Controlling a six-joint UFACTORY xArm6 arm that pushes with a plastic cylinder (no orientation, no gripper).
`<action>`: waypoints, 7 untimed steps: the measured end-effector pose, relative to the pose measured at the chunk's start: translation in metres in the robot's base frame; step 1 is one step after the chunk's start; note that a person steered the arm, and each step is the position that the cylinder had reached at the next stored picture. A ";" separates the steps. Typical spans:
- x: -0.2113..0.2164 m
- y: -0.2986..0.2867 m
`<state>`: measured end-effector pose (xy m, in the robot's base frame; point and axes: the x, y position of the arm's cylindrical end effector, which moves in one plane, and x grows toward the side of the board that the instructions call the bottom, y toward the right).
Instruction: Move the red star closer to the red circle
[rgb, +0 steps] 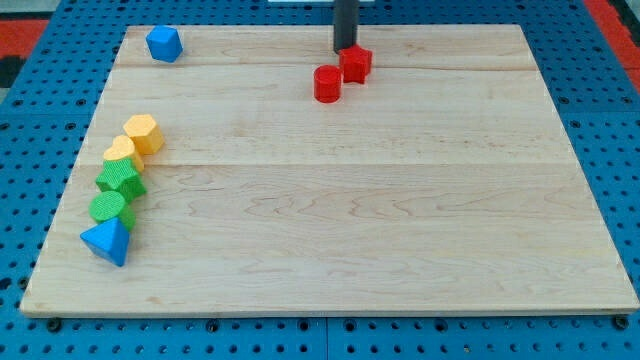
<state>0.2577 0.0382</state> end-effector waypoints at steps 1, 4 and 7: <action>0.044 -0.009; 0.028 0.090; 0.059 0.040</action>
